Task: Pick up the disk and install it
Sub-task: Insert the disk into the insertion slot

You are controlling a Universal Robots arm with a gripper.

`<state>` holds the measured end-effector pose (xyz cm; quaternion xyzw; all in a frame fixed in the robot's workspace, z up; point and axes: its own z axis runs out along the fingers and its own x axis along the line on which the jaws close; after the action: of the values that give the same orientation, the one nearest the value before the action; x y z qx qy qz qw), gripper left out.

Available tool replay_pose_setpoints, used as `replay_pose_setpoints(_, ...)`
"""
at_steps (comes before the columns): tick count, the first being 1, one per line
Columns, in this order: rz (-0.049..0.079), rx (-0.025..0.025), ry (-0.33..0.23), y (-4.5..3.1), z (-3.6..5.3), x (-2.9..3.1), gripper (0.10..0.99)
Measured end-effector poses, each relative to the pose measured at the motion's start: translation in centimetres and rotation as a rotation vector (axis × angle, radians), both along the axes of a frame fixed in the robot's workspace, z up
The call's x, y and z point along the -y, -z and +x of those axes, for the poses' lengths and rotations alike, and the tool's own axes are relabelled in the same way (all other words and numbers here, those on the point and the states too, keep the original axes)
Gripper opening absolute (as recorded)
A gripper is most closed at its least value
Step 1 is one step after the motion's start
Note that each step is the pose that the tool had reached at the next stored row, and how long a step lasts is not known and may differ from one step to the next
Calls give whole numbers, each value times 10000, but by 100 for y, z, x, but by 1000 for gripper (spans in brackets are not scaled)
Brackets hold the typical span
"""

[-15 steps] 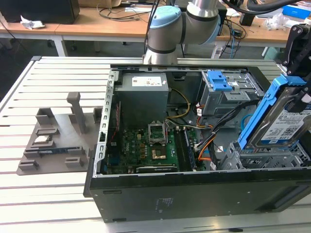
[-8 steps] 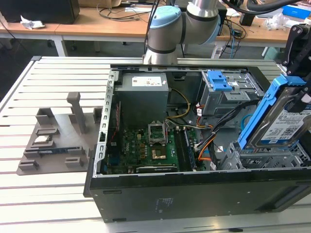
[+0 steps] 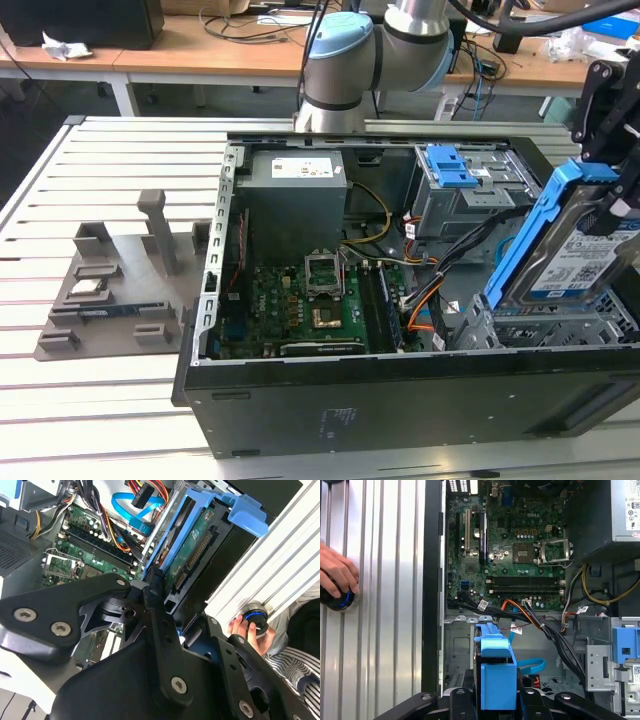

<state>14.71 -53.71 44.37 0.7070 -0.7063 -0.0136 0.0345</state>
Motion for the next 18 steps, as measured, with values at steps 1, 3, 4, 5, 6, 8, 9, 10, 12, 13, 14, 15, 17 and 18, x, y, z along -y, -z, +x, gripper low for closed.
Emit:
replay_pose_setpoints(1,-1,-1,0,10,0,0,365)
replay_pose_setpoints(3,-5,0,0,30,0,0,365)
replay_pose_setpoints(4,-7,0,0,41,0,0,365)
replay_pose_setpoints(5,-12,-1,3,54,-1,0,365)
replay_pose_setpoints(6,-14,0,4,76,-1,0,365)
replay_pose_setpoints(8,-20,-1,5,131,-1,0,365)
replay_pose_setpoints(9,-20,0,5,151,-1,0,365)
replay_pose_setpoints(10,-21,0,5,163,-1,0,365)
replay_pose_setpoints(12,-21,0,5,195,-1,0,365)
replay_pose_setpoints(13,-21,-1,5,210,-1,0,365)
replay_pose_setpoints(14,-20,-1,5,230,-1,0,365)
replay_pose_setpoints(15,-20,0,5,240,-1,0,365)
replay_pose_setpoints(17,-19,-1,5,270,-1,0,365)
replay_pose_setpoints(18,-20,-1,5,290,-1,0,365)
